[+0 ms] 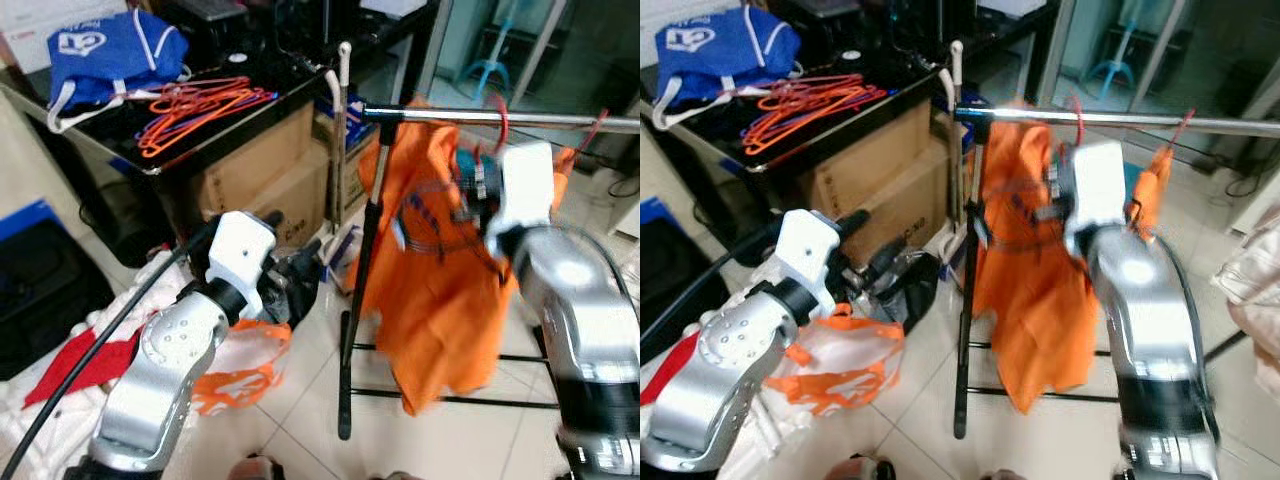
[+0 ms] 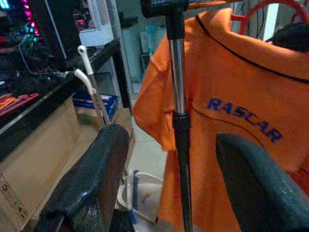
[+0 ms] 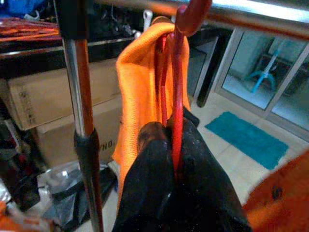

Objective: Hang hanger

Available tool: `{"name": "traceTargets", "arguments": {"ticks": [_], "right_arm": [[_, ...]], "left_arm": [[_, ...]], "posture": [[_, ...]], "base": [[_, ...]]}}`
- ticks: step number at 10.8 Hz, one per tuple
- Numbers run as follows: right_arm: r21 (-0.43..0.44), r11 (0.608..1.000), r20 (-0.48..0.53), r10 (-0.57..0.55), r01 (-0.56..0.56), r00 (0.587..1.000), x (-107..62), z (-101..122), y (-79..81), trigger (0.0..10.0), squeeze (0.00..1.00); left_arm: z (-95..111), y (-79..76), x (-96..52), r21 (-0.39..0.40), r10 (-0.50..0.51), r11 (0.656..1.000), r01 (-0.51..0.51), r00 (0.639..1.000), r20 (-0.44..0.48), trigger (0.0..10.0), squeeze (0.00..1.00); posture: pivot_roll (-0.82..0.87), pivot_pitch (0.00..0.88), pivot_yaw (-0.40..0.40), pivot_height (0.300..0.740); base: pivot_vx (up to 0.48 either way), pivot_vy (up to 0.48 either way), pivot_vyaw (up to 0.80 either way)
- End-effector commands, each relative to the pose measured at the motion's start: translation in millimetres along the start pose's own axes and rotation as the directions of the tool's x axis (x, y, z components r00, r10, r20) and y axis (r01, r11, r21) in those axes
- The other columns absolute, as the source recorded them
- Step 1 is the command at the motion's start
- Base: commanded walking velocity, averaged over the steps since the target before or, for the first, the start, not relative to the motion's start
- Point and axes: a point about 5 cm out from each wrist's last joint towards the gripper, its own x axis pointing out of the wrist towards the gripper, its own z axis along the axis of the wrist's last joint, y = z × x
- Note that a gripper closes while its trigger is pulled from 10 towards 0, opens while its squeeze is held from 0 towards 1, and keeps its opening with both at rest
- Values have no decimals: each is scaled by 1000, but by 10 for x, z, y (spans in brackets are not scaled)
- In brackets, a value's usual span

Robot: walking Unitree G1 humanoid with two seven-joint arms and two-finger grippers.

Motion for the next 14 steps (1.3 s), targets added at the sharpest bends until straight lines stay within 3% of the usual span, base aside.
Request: {"name": "traceTargets", "arguments": {"ticks": [1, 3, 4, 5, 6, 7, 11, 14], "right_arm": [[-34, 999, 77, 17, -14, 997, -62, 146, 15, 0, 0], [-51, 998, 32, 33, -31, 999, -179, -21, 60, 0, 0], [-102, 994, -20, 42, -44, 999, -260, -218, 141, 10000, 0], [-147, 987, -51, 54, -61, 997, -306, -316, 161, 10000, 0], [-77, 985, -95, 145, -153, 985, -421, -441, 230, 10000, 0], [-80, 981, -83, 168, -174, 982, -421, -450, 281, 10000, 0], [-36, 992, -11, 124, -125, 992, -388, -363, 372, 10000, 0], [-81, 989, -1, 121, -121, 993, -381, -321, 388, 10000, 0]], "left_arm": [[-50, 53, -10, -8, 41, 999, -41, 999, -16, 10000, 0], [-140, 40, -40, -10, 61, 998, -61, 997, -41, 10000, 0], [-181, 5, -69, 15, 36, 999, -35, 997, -69, 10000, 0], [-193, 1, -83, 24, 33, 999, -31, 997, -74, 10000, 0], [-240, -34, -103, 30, 20, 999, -17, 995, -95, 10000, 0], [-246, -45, -90, 28, 14, 1000, -12, 995, -101, 10000, 0], [-161, -19, -7, 11, 26, 1000, -25, 997, -73, 10000, 0], [-181, -57, -17, 13, -3, 1000, 4, 996, -90, 10000, 0]], "posture": [[-35, 0, 40, 740], [-32, 0, 27, 740], [-24, 0, 19, 740], [-18, 0, 13, 740], [-12, 0, 11, 740], [-15, 0, 17, 740], [-28, 2, 38, 740], [-33, 21, 30, 740]], "base": [[0, 0, 0], [0, 0, 0], [0, 0, 0], [0, 0, 0], [0, 0, 0], [0, 0, 0], [-244, 0, 0], [-343, 0, 0]]}}
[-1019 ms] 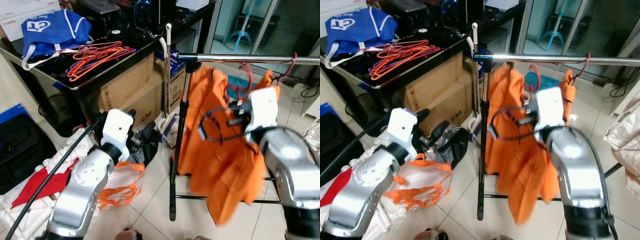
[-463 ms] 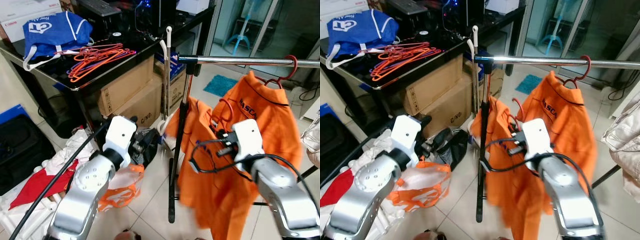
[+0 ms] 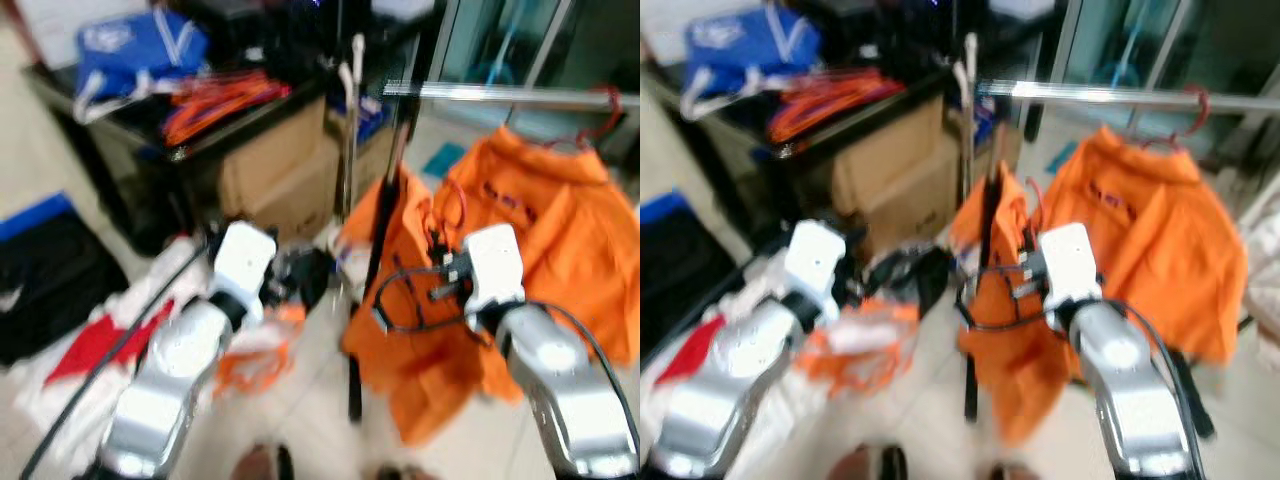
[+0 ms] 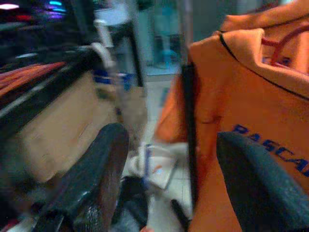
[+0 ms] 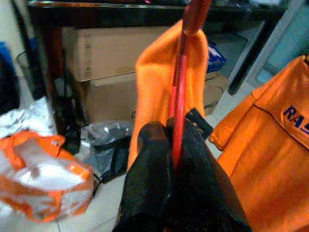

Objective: Hang hanger

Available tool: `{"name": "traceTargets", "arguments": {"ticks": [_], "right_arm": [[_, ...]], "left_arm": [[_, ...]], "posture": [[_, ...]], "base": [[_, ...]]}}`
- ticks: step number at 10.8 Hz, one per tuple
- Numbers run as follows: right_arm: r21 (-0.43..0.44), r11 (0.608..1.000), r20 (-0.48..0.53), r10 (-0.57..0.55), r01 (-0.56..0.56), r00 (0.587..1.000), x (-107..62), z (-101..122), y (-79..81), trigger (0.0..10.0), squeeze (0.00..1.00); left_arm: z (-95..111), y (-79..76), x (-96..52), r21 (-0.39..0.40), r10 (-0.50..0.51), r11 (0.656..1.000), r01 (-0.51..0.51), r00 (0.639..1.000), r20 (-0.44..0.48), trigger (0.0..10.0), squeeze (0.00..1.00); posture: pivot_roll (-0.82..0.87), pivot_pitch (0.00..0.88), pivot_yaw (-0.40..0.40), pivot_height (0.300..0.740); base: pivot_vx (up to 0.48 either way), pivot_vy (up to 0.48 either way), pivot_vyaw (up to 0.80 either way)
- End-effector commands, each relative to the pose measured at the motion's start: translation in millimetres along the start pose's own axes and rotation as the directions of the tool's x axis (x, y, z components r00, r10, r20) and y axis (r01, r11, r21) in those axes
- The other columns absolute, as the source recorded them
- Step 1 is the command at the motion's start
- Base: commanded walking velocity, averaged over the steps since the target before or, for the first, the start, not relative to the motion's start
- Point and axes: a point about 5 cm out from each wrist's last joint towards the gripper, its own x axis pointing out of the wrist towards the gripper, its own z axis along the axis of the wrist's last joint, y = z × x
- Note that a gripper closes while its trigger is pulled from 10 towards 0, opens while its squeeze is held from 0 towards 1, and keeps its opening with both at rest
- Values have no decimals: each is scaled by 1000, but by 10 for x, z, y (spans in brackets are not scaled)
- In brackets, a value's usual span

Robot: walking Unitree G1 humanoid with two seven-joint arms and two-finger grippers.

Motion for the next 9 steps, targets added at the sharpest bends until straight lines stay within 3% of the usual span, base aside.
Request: {"name": "traceTargets", "arguments": {"ticks": [1, 3, 5, 6, 8, 9], "right_arm": [[-28, 1000, 99, 6, -3, 995, -2, 214, 2, 10000, 0], [-51, 996, 104, -65, 71, 992, 42, 253, -51, 10000, 0], [-64, 997, 133, -43, 52, 990, 102, 360, -29, 10000, 0], [-49, 997, 126, 64, -58, 990, 119, 418, 39, 10000, 0], [-126, 989, 139, 101, -84, 985, 153, 502, 25, 10000, 0], [-234, 968, 148, 123, -86, 981, 161, 560, 4, 10000, 0]], "left_arm": [[-29, -17, -3, -7, 2, 1000, -2, 1000, -17, 10000, 0], [-26, -5, 4, -2, 4, 1000, -4, 1000, -16, 10000, 0], [19, 74, 25, 12, 41, 999, -41, 999, -4, 10000, 0], [95, 114, 45, 22, 54, 998, -55, 998, 24, 10000, 0], [196, 134, 78, 30, 25, 999, -26, 999, 26, 10000, 0], [300, 144, 99, -72, -14, 997, 18, 998, 55, 10000, 1000]], "posture": [[-34, 23, 26, 740], [-35, 16, 16, 740], [-33, 23, 8, 740], [-30, 31, 0, 740], [-23, 39, -11, 740], [-17, 46, -13, 740]], "base": [[-326, 0, 0], [-315, 0, 0], [0, 0, 0], [0, 0, 0], [0, 0, 0], [0, 0, 0]]}}
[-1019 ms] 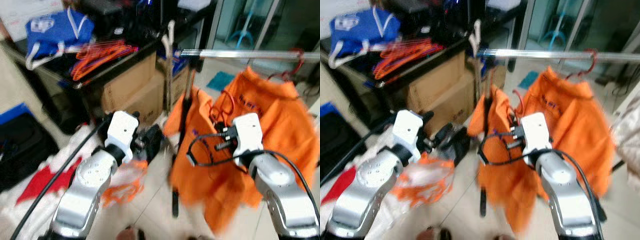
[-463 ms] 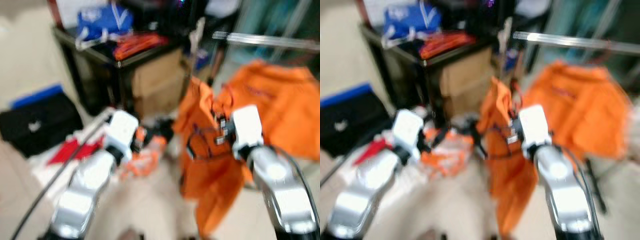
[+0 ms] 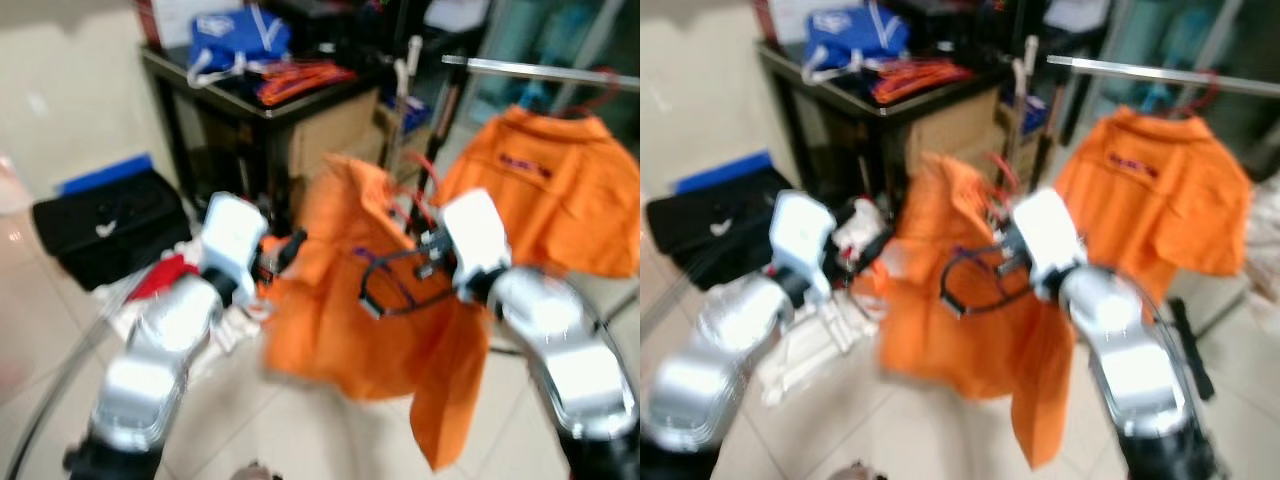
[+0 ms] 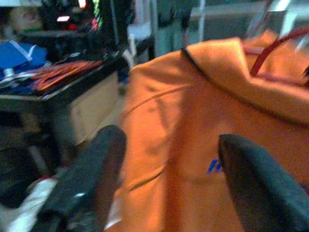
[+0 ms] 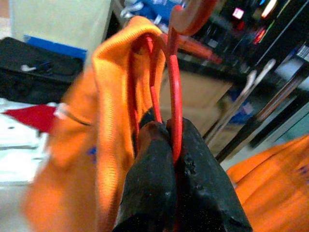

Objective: Hang hanger

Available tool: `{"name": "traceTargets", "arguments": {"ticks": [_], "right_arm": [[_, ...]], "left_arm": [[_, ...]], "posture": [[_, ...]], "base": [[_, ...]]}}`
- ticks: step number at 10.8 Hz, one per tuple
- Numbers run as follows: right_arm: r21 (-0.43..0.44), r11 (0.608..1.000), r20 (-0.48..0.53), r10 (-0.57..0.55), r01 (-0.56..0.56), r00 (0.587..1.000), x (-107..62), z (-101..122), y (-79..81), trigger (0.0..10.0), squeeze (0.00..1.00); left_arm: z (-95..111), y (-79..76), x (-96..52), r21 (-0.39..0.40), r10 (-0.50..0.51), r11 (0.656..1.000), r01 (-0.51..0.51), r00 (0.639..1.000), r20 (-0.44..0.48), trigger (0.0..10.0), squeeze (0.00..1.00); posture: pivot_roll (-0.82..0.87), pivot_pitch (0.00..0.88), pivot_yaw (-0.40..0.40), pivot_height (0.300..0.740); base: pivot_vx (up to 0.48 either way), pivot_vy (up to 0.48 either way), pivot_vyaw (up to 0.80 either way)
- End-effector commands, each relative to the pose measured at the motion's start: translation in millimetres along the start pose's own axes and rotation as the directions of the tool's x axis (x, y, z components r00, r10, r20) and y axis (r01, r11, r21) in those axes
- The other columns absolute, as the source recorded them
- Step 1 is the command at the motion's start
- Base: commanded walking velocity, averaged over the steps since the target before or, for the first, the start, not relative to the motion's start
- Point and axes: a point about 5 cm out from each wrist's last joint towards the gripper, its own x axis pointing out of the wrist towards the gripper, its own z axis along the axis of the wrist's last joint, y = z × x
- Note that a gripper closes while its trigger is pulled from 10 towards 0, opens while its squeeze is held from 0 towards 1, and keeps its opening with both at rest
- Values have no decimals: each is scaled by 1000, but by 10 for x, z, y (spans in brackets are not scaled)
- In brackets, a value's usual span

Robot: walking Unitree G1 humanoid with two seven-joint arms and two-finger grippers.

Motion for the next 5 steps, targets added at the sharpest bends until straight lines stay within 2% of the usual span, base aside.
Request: {"name": "traceTargets", "arguments": {"ticks": [1, 2, 3, 4, 5], "right_arm": [[-45, 999, 59, -11, 14, 998, -13, 113, -50, 10000, 0], [-54, 998, 79, -10, 14, 997, -22, 147, -37, 10000, 0], [-98, 995, 106, 0, 10, 994, -31, 199, -8, 10000, 0], [-204, 979, 137, 18, 10, 990, -36, 257, 43, 10000, 0], [-252, 968, 152, 26, 13, 988, -40, 278, 85, 10000, 0]], "left_arm": [[105, -28, 25, -30, -26, 999, 27, 999, 34, 10000, 1000], [146, 13, 63, -49, 7, 999, -5, 999, 51, 10000, 1000], [178, 47, 108, -71, 11, 997, -7, 998, 60, 10000, 1000], [229, 50, 209, -130, -29, 991, 36, 998, 57, 10000, 1000], [246, 16, 248, -170, -75, 982, 83, 996, 54, 10000, 1000]], "posture": [[-16, 47, -12, 740], [-12, 53, -11, 740], [-12, 59, -16, 740], [-11, 58, -14, 740], [-14, 57, -6, 740]], "base": [[0, 0, 0], [0, 0, 0], [0, 0, 0], [0, 0, 0], [0, 0, 0]]}}
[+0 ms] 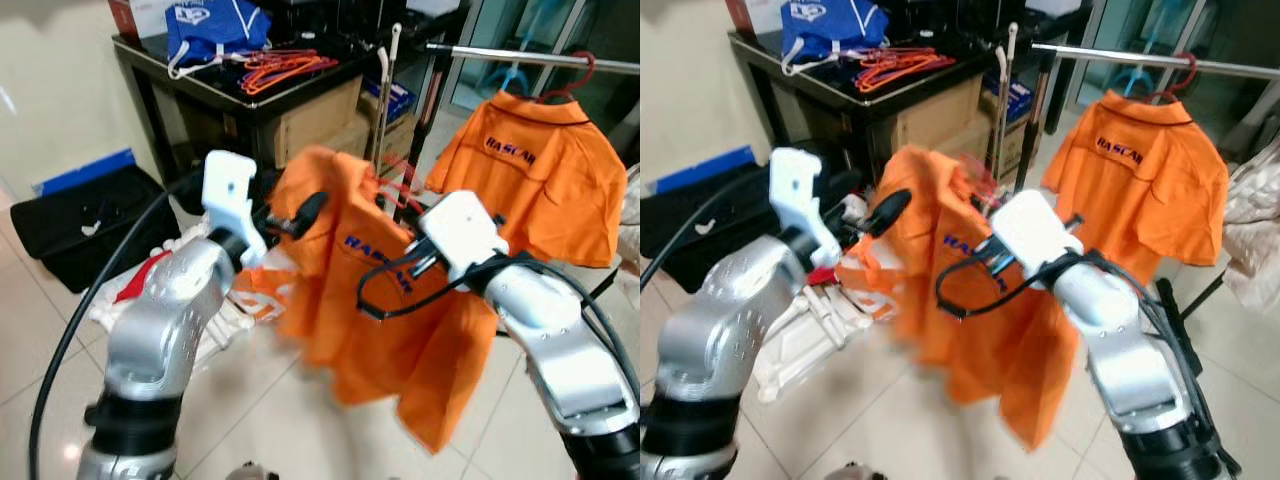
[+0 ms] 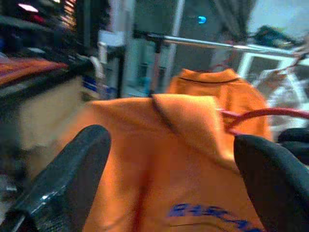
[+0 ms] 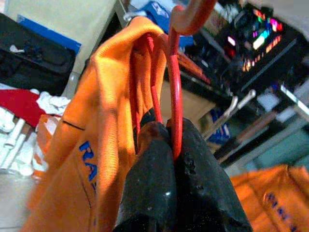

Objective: Hang hanger

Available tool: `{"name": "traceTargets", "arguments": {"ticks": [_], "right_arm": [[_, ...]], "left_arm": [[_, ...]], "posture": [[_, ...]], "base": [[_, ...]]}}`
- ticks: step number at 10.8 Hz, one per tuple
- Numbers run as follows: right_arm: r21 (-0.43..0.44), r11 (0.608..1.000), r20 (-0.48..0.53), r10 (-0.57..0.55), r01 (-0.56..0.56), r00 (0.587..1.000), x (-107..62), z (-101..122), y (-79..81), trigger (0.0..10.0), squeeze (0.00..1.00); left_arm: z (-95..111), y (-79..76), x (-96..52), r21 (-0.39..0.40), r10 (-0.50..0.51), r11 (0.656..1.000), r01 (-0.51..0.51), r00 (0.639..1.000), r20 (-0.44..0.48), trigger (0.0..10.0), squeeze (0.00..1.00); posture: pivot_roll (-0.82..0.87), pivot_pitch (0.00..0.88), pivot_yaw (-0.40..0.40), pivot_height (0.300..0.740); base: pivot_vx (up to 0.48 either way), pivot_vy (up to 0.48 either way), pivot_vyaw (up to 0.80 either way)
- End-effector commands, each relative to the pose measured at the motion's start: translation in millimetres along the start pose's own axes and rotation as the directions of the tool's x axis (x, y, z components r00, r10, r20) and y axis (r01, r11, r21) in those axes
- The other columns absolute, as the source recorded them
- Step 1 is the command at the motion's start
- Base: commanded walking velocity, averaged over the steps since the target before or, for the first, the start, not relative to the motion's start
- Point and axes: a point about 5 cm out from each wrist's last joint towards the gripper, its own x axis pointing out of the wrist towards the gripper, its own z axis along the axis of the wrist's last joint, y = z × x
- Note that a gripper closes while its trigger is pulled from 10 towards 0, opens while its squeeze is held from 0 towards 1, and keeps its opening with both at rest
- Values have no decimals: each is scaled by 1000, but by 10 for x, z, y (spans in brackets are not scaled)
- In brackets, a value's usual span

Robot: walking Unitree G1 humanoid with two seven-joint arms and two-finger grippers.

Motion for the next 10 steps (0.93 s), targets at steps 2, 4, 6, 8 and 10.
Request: {"name": "traceTargets", "arguments": {"ticks": [2, 4, 6, 8, 10], "right_arm": [[-155, 987, 111, -28, 45, 993, -33, 200, 5, 10000, 0], [-242, 968, 141, -35, 69, 989, -34, 231, 51, 10000, 0], [-307, 949, 147, -23, 68, 989, -44, 225, 86, 10000, 0], [-344, 936, 157, -18, 72, 987, -44, 220, 110, 10000, 0], [-361, 931, 155, -8, 64, 988, -41, 201, 133, 10000, 0]], "left_arm": [[11, -23, 60, -97, -42, 994, 41, 999, -8, 10000, 1000], [-10, -23, 85, -112, -59, 992, 55, 997, -39, 10000, 8], [6, 20, 84, -112, -26, 993, 21, 999, -38, 10000, 0], [-1, 80, 94, -88, 26, 996, -30, 998, -51, 10000, 0], [33, 119, 111, -93, 50, 994, -53, 998, -36, 2039, 0]], "posture": [[-18, 56, 3, 740], [-16, 61, 9, 740], [-15, 60, 14, 740], [-13, 60, 17, 740], [-13, 61, 18, 740]], "base": [[0, 0, 0], [0, 0, 0], [0, 0, 0], [0, 0, 0], [0, 0, 0]]}}
